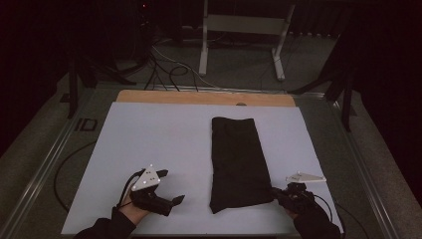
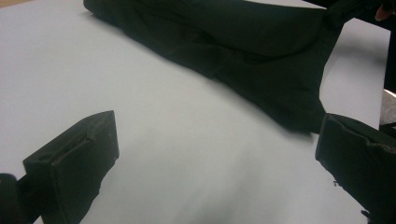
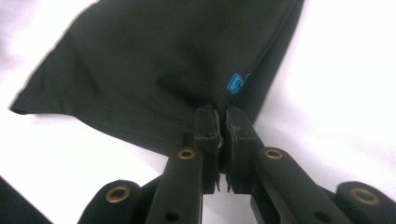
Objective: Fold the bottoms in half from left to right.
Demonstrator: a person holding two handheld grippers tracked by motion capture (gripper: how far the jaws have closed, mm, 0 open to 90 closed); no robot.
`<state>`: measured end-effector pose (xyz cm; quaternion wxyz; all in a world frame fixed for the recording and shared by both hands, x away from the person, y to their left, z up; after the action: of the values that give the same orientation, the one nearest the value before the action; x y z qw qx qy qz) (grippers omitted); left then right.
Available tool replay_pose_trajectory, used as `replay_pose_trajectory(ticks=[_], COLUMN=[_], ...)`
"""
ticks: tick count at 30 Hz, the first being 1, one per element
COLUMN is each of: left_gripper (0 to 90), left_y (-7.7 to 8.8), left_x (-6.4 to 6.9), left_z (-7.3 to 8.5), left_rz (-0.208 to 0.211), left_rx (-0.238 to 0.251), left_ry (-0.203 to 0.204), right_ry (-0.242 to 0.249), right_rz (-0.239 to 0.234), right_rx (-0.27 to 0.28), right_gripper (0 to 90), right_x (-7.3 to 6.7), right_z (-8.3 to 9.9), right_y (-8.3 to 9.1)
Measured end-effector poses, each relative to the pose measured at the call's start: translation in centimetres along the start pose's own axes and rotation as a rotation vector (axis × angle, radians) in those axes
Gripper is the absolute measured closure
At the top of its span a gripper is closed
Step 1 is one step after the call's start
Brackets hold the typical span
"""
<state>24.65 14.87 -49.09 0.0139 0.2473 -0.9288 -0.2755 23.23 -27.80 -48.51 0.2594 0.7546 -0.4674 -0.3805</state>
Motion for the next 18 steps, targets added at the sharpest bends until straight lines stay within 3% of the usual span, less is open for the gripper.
replay_pose_trajectory(ticks=[2,15,18], left_gripper=[0.3,0.2,0.3], left_y=[-0.1,-0.1,-0.1], left_x=[0.0,-0.1,-0.1], left_z=[0.0,0.2,0.2], left_rz=[-0.002,-0.008,-0.008], left_rx=[-0.002,0.008,0.007], left_ry=[-0.003,0.001,0.000], right_ry=[-0.021,-0.044,-0.038], right_rz=[-0.009,-0.003,0.030], right_rx=[-0.016,-0.050,-0.083], right_gripper=[84.7,84.4,82.4], right_x=[0.3,0.9,1.2], right_z=[0.1,0.9,1.2], right_y=[-0.2,-0.8,-1.4])
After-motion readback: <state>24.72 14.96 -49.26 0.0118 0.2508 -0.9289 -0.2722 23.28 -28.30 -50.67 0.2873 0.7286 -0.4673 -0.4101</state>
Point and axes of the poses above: each handheld gripper's, and its own axes: y roughly backward along the jaws, z roughly out of its underside, x roughly to its right, the point moved 1 cm from there along -y, roughly forward along the jaws, and after that the axes turned 15 degrees about -y, right-handed, at the moved point
